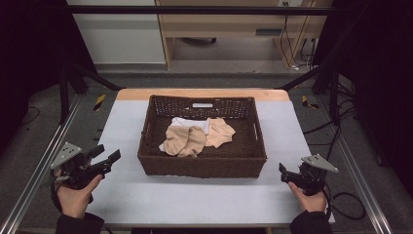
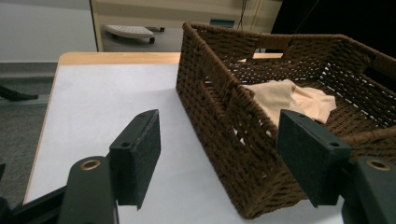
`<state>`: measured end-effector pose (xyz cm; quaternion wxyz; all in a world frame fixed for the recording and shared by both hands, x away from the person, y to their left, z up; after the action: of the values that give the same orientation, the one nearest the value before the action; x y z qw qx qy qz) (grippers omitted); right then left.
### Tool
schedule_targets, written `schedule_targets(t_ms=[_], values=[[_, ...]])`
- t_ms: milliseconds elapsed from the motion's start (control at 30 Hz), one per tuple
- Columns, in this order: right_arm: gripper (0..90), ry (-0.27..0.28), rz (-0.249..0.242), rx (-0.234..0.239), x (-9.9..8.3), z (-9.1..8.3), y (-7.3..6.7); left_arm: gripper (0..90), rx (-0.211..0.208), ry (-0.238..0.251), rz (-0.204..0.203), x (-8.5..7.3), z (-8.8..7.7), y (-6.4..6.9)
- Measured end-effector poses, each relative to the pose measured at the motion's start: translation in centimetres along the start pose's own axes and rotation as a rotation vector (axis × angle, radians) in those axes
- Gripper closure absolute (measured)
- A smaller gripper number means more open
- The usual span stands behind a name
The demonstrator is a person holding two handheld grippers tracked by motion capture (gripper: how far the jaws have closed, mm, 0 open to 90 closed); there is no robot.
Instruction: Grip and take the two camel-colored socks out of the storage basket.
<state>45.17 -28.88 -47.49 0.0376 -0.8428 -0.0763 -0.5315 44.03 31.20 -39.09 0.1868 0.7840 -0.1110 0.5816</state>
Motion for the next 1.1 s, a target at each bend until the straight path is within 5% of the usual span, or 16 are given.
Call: schedule_targets(t_ms=[1100], values=[[5.3, 0.004, -0.012, 0.0, 0.1, 0.1, -0.1, 32.9, -0.082, 0.042, 0.075, 6.2, 6.1, 6.1]])
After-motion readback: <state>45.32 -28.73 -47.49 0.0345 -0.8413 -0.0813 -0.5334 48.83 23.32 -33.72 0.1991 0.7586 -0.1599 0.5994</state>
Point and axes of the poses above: each handheld gripper's, and its own axes: z roughly forward along the jaws, x roughly out of its top, y roughly to its right, the point moved 3 cm from there along z, roughly forward along the jaws, and after that the axes turned 6 degrees about y, right-handed, at the moved point
